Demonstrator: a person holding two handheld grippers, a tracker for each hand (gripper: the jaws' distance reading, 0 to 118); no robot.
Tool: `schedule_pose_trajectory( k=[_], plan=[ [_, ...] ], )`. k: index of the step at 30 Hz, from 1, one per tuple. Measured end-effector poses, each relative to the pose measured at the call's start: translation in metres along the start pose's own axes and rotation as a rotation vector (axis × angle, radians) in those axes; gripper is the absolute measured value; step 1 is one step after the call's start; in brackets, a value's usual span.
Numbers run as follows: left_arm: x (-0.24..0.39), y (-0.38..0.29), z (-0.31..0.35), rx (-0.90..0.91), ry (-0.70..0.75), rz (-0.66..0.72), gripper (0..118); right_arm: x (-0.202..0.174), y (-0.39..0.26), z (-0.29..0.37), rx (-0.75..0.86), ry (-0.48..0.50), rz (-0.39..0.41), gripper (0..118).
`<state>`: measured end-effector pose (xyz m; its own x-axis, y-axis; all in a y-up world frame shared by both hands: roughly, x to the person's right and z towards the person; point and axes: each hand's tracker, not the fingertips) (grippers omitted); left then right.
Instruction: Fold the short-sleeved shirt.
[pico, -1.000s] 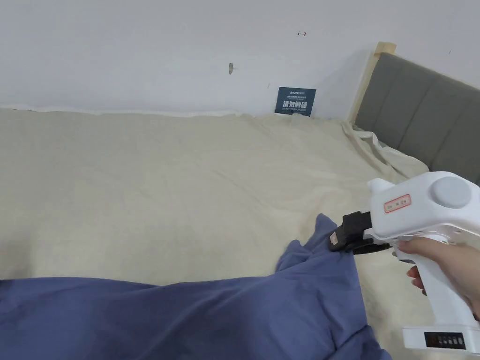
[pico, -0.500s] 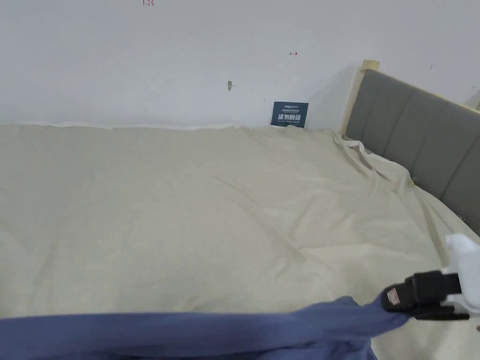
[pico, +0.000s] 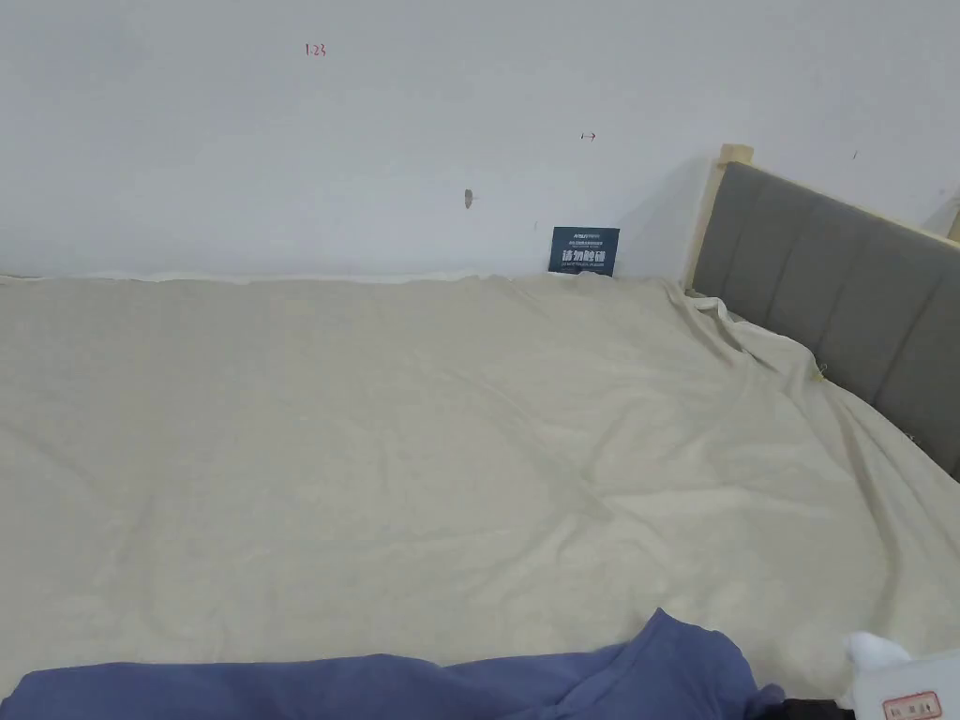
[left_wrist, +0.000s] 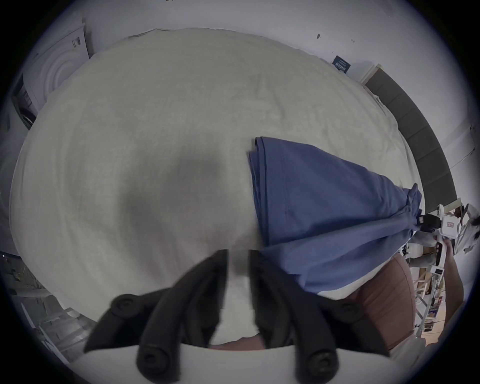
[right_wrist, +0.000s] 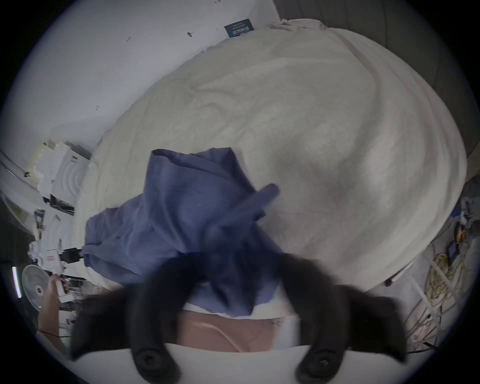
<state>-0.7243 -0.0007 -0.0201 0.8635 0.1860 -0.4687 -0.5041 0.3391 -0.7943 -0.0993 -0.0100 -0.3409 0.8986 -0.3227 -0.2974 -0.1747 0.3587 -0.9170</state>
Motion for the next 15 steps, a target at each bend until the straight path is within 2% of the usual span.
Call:
schedule_pose_trajectory(
  k=[1, 2, 3, 4, 7, 13, 14, 15],
  plan=[
    [0.000, 0.000, 0.005, 0.005, -0.006, 0.005, 35, 0.000, 0.000, 0.002, -0.001, -0.031, 0.010, 87],
    [0.002, -0.001, 0.010, 0.019, -0.016, 0.014, 62, -0.001, 0.001, 0.008, 0.014, -0.047, 0.025, 110],
    [0.004, 0.000, 0.017, 0.045, -0.033, 0.011, 92, -0.002, 0.002, 0.017, 0.052, -0.048, 0.035, 118],
    [0.006, 0.000, 0.027, 0.083, -0.059, 0.008, 102, -0.009, -0.001, 0.028, 0.086, -0.061, 0.038, 116],
    [0.011, 0.002, 0.061, 0.200, -0.074, 0.024, 102, -0.028, 0.001, 0.060, 0.184, -0.047, 0.057, 113],
    [0.045, -0.013, 0.125, 0.449, -0.236, 0.054, 100, -0.120, -0.031, 0.114, 0.485, 0.201, 0.141, 113],
    [0.052, -0.020, 0.130, 0.502, -0.259, 0.059, 99, -0.133, -0.037, 0.117, 0.506, 0.243, 0.159, 111],
    [0.058, -0.027, 0.134, 0.544, -0.284, 0.056, 89, -0.145, -0.045, 0.118, 0.558, 0.288, 0.188, 98]
  ],
)
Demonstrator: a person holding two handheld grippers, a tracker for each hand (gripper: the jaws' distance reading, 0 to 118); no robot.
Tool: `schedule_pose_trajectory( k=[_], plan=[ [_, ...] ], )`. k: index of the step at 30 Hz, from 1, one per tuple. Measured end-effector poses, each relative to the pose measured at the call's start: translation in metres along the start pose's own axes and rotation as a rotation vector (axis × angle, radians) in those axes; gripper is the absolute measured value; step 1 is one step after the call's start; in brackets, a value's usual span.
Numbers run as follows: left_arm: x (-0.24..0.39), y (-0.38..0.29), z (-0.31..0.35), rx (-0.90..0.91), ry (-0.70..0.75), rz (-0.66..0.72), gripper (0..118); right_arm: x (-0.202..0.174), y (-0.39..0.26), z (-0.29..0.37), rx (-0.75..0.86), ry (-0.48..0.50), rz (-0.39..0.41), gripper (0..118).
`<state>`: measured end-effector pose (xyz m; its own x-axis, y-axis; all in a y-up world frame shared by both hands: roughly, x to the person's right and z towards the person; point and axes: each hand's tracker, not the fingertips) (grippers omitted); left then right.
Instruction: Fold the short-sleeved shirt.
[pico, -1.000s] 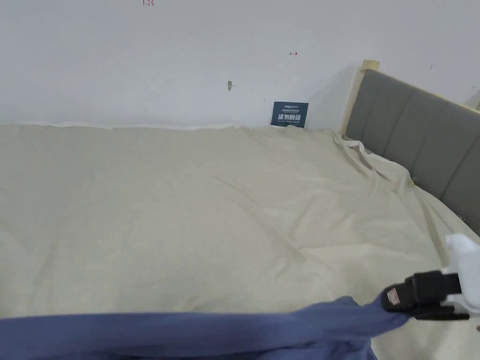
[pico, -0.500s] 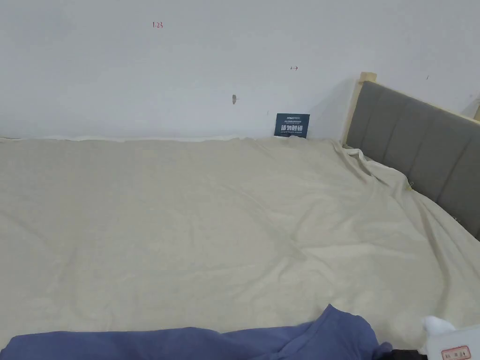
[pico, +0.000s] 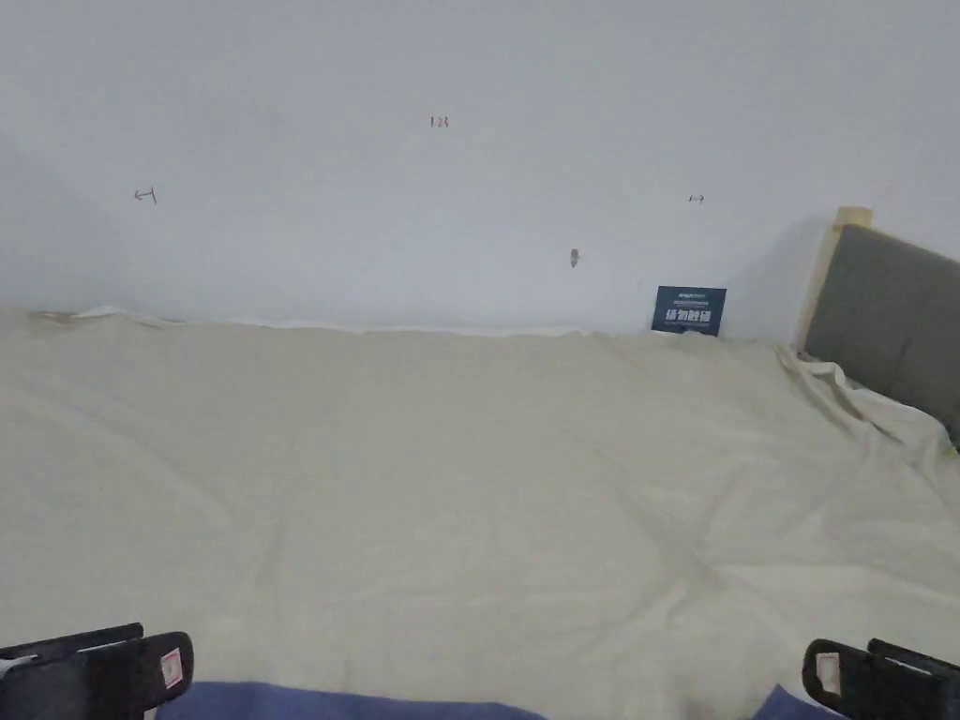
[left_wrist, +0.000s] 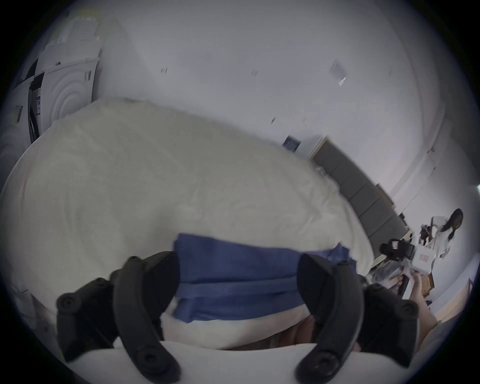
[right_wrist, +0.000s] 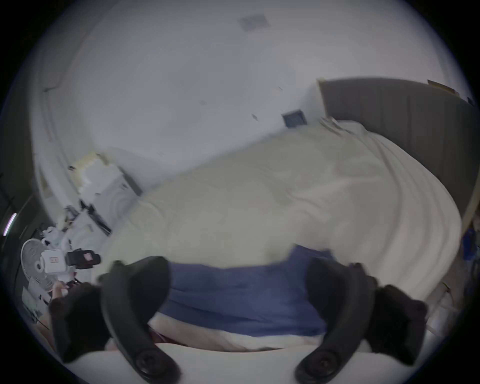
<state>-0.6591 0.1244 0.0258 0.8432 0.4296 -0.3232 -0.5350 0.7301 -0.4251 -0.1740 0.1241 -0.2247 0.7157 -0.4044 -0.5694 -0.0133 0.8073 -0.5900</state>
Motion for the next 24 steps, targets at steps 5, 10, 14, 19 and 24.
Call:
schedule_pose_trajectory(
  k=[5, 10, 14, 19, 24],
  plan=[
    [0.020, -0.032, 0.007, 0.100, 0.104, -0.062, 0, -0.043, -0.027, -0.007, 0.142, -0.030, 0.049, 0],
    [0.009, -0.037, 0.001, 0.066, 0.134, -0.095, 0, -0.052, -0.034, -0.018, 0.062, 0.000, 0.103, 0],
    [-0.046, 0.001, -0.026, -0.065, 0.052, 0.023, 0, -0.056, -0.035, -0.019, 0.037, -0.013, 0.145, 0],
    [-0.137, 0.002, -0.096, -0.418, -0.266, 0.387, 0, -0.060, -0.035, -0.022, -0.005, 0.021, 0.098, 0],
    [-0.163, -0.010, -0.134, -0.445, -0.201, 0.365, 105, -0.044, -0.036, -0.032, -0.090, 0.026, -0.043, 0]
  ],
)
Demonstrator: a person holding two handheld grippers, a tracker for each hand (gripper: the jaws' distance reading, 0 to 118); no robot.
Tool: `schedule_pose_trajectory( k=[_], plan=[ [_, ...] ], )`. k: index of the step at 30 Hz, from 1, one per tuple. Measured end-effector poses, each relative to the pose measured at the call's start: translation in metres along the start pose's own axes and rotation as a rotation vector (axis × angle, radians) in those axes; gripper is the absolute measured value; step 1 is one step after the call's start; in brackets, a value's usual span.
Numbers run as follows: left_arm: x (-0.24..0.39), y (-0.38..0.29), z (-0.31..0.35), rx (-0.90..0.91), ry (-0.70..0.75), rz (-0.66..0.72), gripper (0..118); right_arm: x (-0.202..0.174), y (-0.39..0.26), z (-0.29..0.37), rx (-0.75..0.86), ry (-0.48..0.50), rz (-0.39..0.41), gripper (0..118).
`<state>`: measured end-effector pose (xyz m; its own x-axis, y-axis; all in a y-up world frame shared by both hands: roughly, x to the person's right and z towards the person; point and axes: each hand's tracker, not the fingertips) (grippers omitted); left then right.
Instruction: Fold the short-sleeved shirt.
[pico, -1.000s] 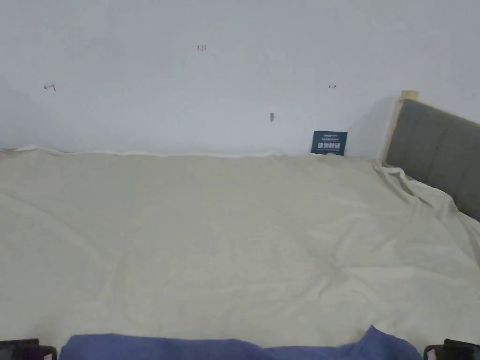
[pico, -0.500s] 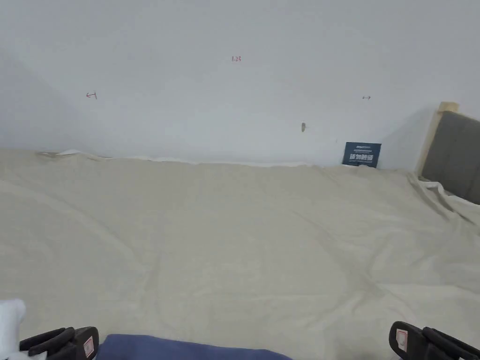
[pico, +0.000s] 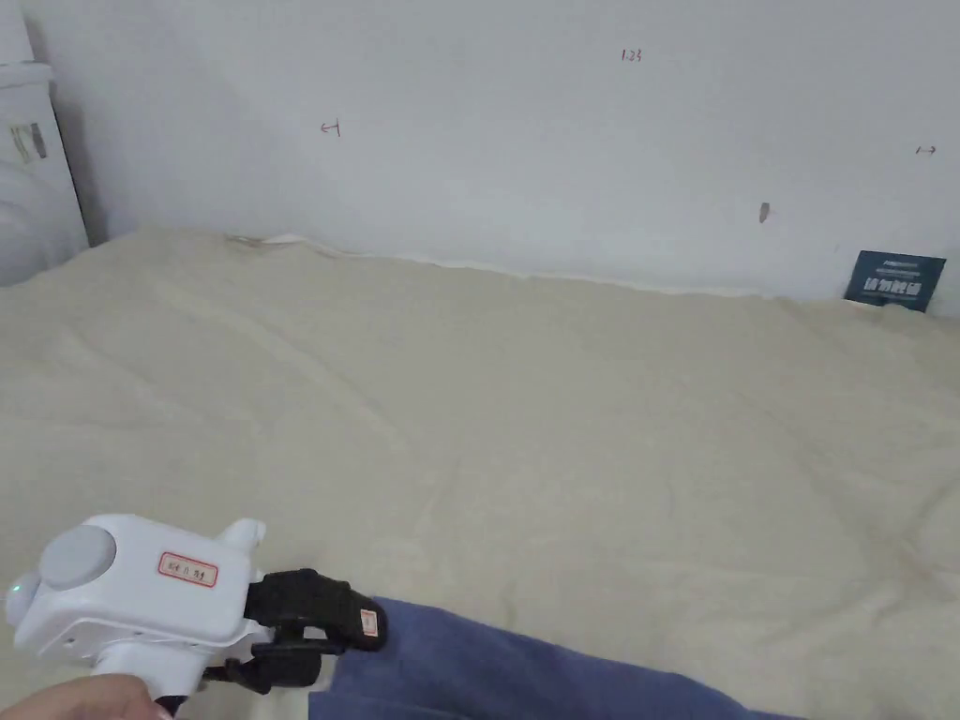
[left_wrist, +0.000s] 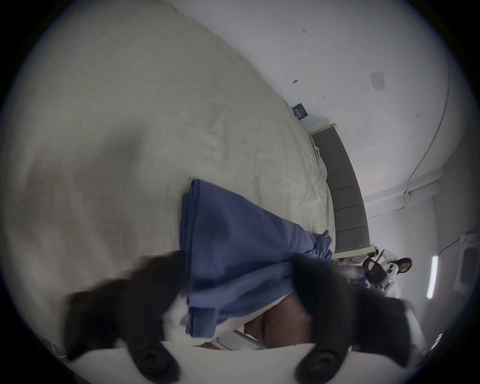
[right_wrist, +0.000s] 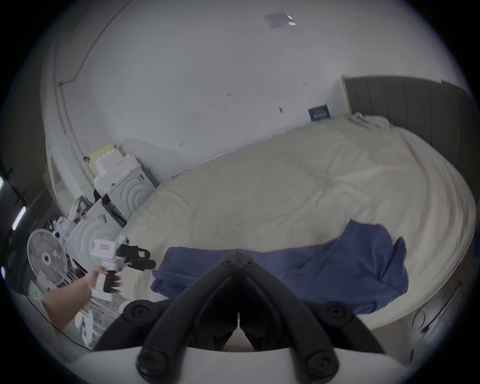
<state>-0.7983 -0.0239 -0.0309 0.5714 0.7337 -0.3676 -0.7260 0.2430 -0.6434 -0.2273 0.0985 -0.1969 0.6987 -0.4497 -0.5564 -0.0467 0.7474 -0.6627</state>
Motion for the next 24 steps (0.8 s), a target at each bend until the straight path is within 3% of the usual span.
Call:
schedule_pose_trajectory(
  k=[1, 5, 9, 12, 13, 16, 19, 24],
  plan=[
    [-0.008, 0.003, -0.007, -0.028, -0.053, 0.032, 118, 0.003, -0.001, -0.001, -0.007, -0.005, -0.024, 0],
    [-0.025, 0.008, -0.028, -0.082, -0.118, 0.087, 118, 0.009, -0.002, -0.007, -0.007, 0.003, -0.092, 0],
    [-0.019, 0.005, -0.037, -0.084, -0.212, 0.016, 118, 0.017, 0.001, -0.016, -0.019, -0.023, -0.107, 0],
    [-0.023, 0.006, -0.056, -0.227, -0.431, 0.175, 118, 0.017, 0.003, -0.023, -0.034, -0.019, -0.103, 0],
    [-0.021, 0.001, -0.064, -0.254, -0.444, 0.185, 118, 0.012, 0.001, -0.025, -0.040, -0.021, -0.096, 0],
    [-0.013, 0.008, -0.069, -0.225, -0.365, 0.024, 118, 0.004, -0.002, -0.033, -0.064, -0.013, -0.069, 0],
    [0.001, 0.004, -0.068, -0.209, -0.291, 0.043, 118, -0.008, -0.008, -0.039, -0.096, -0.004, -0.032, 0],
    [0.024, -0.007, -0.064, -0.195, -0.122, -0.098, 113, -0.026, -0.015, -0.044, -0.122, 0.008, 0.069, 0]
  ],
)
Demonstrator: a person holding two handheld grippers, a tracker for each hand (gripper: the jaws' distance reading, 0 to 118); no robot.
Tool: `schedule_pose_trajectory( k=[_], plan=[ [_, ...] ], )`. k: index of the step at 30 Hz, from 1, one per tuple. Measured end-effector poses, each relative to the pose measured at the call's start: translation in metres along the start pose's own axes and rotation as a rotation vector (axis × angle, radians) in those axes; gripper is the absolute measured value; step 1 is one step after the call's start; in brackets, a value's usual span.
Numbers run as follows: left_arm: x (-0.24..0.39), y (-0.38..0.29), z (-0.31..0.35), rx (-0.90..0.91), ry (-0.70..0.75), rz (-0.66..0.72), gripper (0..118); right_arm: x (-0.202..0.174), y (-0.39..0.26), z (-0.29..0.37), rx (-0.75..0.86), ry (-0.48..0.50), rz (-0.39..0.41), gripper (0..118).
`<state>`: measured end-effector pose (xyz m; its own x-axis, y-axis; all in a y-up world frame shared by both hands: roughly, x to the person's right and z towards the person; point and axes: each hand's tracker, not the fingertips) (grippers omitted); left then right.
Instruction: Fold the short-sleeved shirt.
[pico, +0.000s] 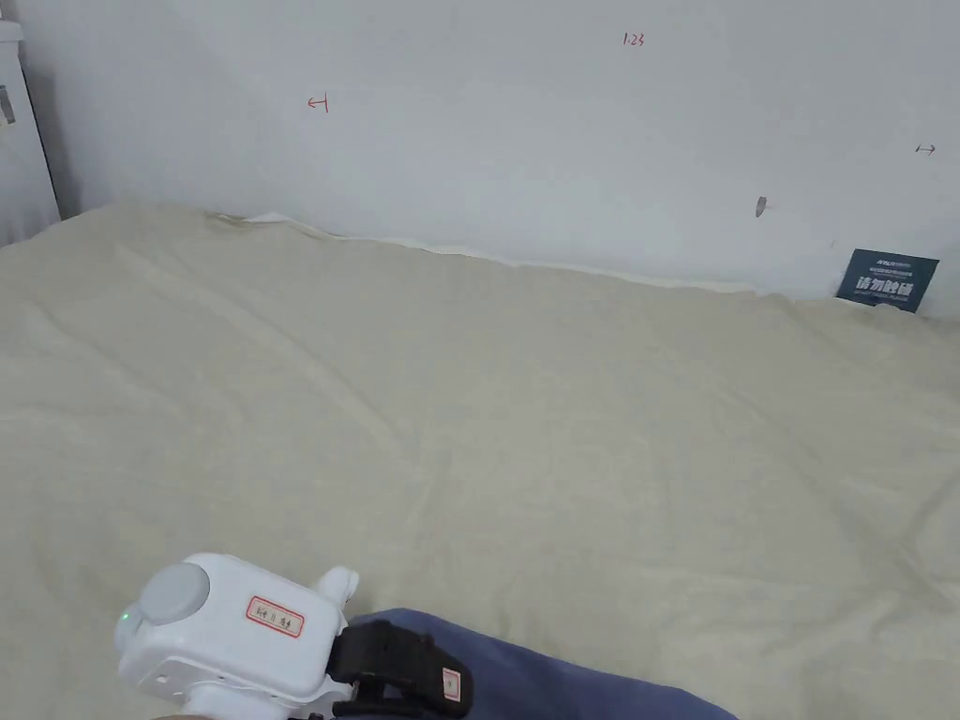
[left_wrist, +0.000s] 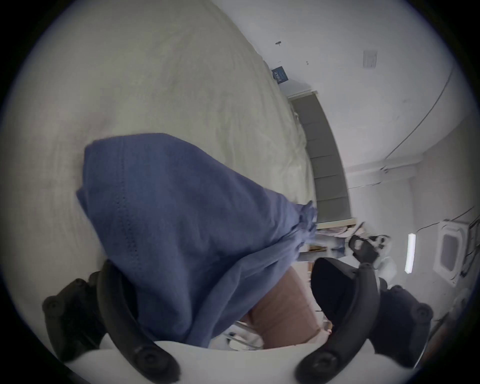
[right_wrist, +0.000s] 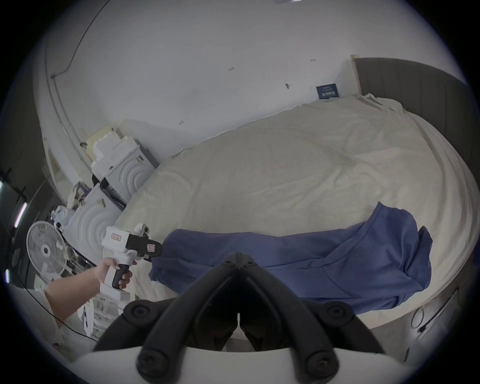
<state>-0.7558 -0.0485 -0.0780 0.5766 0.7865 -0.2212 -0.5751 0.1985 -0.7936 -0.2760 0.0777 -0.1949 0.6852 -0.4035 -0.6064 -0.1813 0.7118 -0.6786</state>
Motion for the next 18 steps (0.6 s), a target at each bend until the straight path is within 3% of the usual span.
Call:
schedule_pose_trajectory(
  k=[1, 2, 3, 4, 5, 6, 7, 9, 12, 18],
  plan=[
    [0.004, -0.001, 0.000, 0.003, 0.041, -0.008, 107, -0.003, 0.000, 0.001, 0.000, 0.002, 0.009, 0],
    [0.009, -0.005, 0.002, 0.018, 0.113, -0.034, 91, -0.005, 0.000, 0.002, 0.001, 0.005, 0.014, 0],
    [0.012, -0.008, 0.004, 0.049, 0.192, -0.066, 42, -0.006, 0.000, 0.003, 0.000, 0.012, 0.014, 0],
    [0.012, -0.010, 0.003, 0.053, 0.291, -0.092, 10, -0.006, 0.001, 0.003, 0.000, 0.021, 0.011, 0],
    [0.009, -0.012, 0.002, 0.044, 0.361, -0.119, 10, -0.006, 0.002, 0.005, 0.002, 0.033, 0.002, 0],
    [0.006, -0.012, 0.000, 0.028, 0.247, -0.054, 10, -0.006, 0.002, 0.006, 0.006, 0.041, -0.007, 0],
    [0.005, -0.013, 0.001, 0.049, 0.221, -0.004, 10, -0.005, 0.002, 0.008, 0.010, 0.046, -0.014, 0],
    [0.018, -0.015, 0.003, 0.070, 0.302, -0.014, 10, -0.005, 0.004, 0.011, 0.019, 0.045, -0.017, 0],
    [0.050, -0.019, 0.016, 0.094, 0.469, -0.237, 10, 0.000, 0.006, 0.015, 0.023, 0.041, -0.018, 0],
    [0.070, -0.018, 0.043, 0.118, 0.947, -0.344, 10, 0.013, 0.007, 0.022, 0.041, 0.081, -0.076, 0]
  ],
)
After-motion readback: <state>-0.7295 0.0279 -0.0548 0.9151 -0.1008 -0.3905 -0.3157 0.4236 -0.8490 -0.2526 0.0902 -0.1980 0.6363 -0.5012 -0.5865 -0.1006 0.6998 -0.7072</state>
